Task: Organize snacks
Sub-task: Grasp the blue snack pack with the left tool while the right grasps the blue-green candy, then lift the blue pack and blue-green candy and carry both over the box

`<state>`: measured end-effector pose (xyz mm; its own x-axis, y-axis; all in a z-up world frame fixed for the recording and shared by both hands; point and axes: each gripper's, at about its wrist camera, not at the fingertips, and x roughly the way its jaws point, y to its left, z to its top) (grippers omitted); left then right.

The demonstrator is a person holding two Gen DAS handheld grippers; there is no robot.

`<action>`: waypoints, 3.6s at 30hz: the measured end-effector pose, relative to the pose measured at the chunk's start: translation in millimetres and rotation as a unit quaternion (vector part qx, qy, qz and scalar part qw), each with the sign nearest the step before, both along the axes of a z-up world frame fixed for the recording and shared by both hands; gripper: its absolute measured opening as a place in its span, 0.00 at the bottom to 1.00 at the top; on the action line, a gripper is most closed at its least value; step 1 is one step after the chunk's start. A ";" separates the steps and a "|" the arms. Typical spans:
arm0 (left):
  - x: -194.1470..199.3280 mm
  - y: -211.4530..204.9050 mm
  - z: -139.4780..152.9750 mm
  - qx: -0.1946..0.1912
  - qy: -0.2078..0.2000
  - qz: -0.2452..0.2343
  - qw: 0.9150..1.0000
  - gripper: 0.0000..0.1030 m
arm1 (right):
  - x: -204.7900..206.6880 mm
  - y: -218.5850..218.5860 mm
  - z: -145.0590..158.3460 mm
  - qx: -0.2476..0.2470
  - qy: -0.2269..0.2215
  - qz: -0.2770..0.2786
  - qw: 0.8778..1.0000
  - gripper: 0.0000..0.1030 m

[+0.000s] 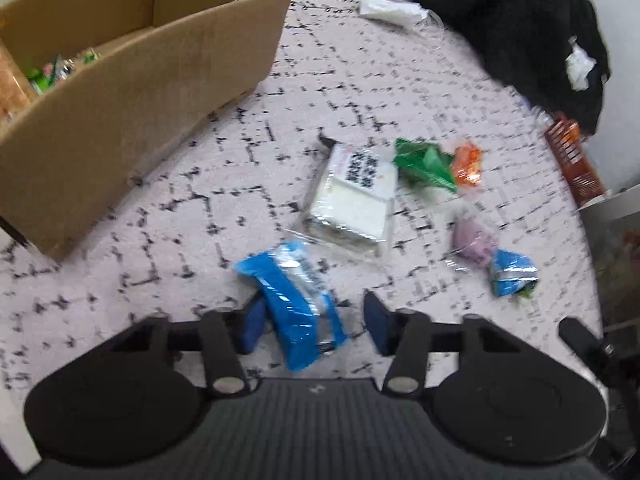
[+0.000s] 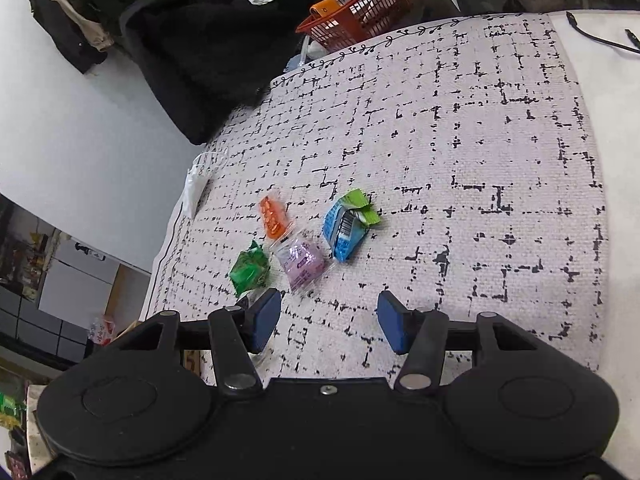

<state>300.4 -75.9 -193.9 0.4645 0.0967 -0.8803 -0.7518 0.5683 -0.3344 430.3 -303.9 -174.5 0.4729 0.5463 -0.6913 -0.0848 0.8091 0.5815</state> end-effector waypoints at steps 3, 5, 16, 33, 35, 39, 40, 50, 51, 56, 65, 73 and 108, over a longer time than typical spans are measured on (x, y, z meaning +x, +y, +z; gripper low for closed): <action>0.2 6.3 -1.8 -0.006 0.004 0.007 1.000 0.29 | 5.1 6.3 -4.7 -0.006 0.000 -0.002 1.000 0.52; 1.0 8.3 -0.4 -0.006 0.005 0.004 1.000 0.28 | 8.1 9.5 -7.1 -0.005 -0.001 -0.005 1.000 0.52; -1.5 16.4 17.9 -0.022 -0.012 -0.014 1.000 0.27 | 30.2 30.7 -25.0 -0.025 -0.004 -0.039 0.999 0.52; 32.4 56.3 31.3 -0.028 -0.025 -0.040 0.998 0.27 | 54.3 44.9 -36.5 -0.053 -0.023 -0.097 0.994 0.50; 35.8 58.0 31.5 -0.028 -0.024 -0.046 0.998 0.27 | 57.3 48.3 -37.6 -0.059 -0.024 -0.098 0.993 0.50; 38.9 59.4 31.5 -0.024 -0.022 -0.054 0.998 0.27 | 60.5 52.8 -40.0 -0.073 -0.027 -0.097 0.992 0.40; 39.7 59.3 31.2 -0.024 -0.022 -0.055 0.998 0.27 | 60.6 53.3 -40.2 -0.078 -0.027 -0.096 0.992 0.38; 34.4 50.3 37.0 -0.003 -0.030 -0.068 0.997 0.27 | 51.1 47.4 -32.3 -0.057 -0.027 -0.082 0.995 0.27; 32.7 48.7 38.7 0.000 -0.031 -0.070 0.997 0.27 | 49.5 47.0 -29.1 -0.051 -0.031 -0.080 0.995 0.26; 22.1 42.8 48.7 0.009 -0.037 -0.073 0.997 0.27 | 40.3 46.1 -13.5 -0.044 -0.049 -0.069 0.995 0.26; -0.2 42.6 75.0 0.039 -0.059 -0.069 0.995 0.27 | 15.1 54.0 14.1 -0.021 -0.077 -0.029 0.996 0.26; -23.2 58.5 102.6 0.052 -0.089 -0.059 0.993 0.27 | -9.3 77.6 41.5 -0.014 -0.113 0.022 0.993 0.26; -96.9 195.3 143.3 0.046 -0.131 -0.025 0.990 0.27 | -91.0 234.7 76.2 -0.023 -0.169 0.161 0.972 0.26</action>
<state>203.5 119.5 -50.6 0.6820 0.1418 -0.7175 -0.6161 0.6400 -0.4591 339.3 -69.2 -98.2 0.4870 0.6758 -0.5534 -0.5174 0.7336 0.4406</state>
